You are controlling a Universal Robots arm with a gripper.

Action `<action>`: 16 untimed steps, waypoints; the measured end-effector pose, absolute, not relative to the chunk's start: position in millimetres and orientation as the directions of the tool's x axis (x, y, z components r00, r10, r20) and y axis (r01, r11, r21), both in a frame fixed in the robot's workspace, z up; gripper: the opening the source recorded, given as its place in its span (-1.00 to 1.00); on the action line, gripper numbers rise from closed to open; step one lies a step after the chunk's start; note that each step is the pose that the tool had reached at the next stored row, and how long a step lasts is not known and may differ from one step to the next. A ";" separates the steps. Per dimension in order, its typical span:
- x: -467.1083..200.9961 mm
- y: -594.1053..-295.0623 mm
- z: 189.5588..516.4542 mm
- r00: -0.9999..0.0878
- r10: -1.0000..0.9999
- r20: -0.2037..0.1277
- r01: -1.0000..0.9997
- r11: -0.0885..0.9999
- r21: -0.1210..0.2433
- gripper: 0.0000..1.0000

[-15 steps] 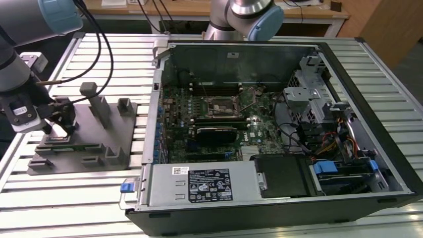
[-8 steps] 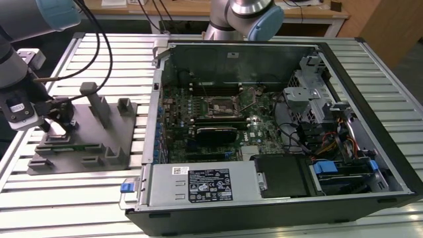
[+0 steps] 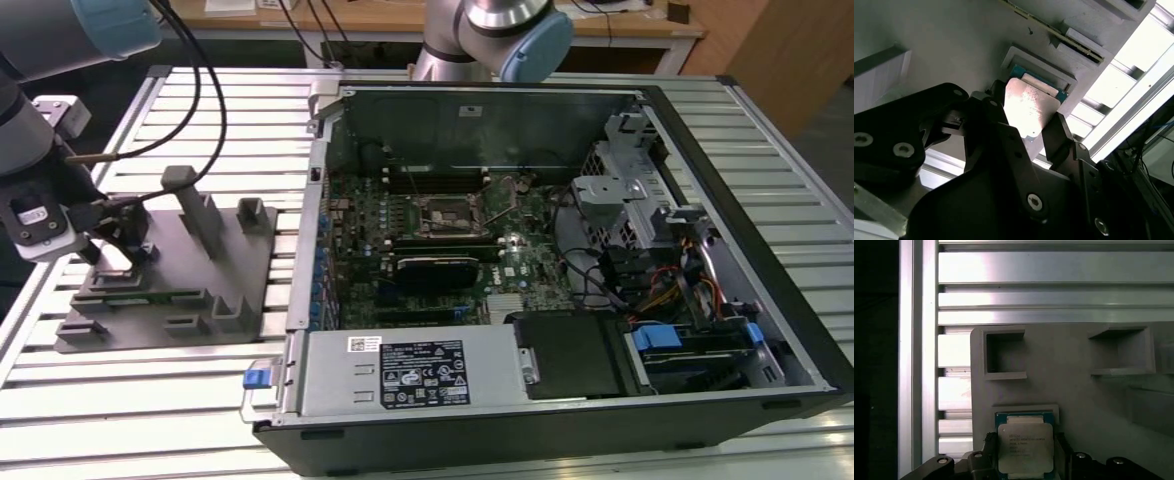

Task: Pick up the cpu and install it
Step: 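Pick up the cpu and move it towards the insertion slot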

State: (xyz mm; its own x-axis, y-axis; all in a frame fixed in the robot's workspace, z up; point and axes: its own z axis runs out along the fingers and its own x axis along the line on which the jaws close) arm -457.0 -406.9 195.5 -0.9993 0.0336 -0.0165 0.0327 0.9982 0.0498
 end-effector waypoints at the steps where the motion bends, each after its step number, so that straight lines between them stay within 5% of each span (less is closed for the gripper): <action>1: -457.0 -406.9 195.7 -0.999 0.034 -0.016 0.033 0.998 0.050 0.08; 16: -457.1 -406.9 206.3 -0.999 0.034 -0.016 0.033 0.998 0.050 0.08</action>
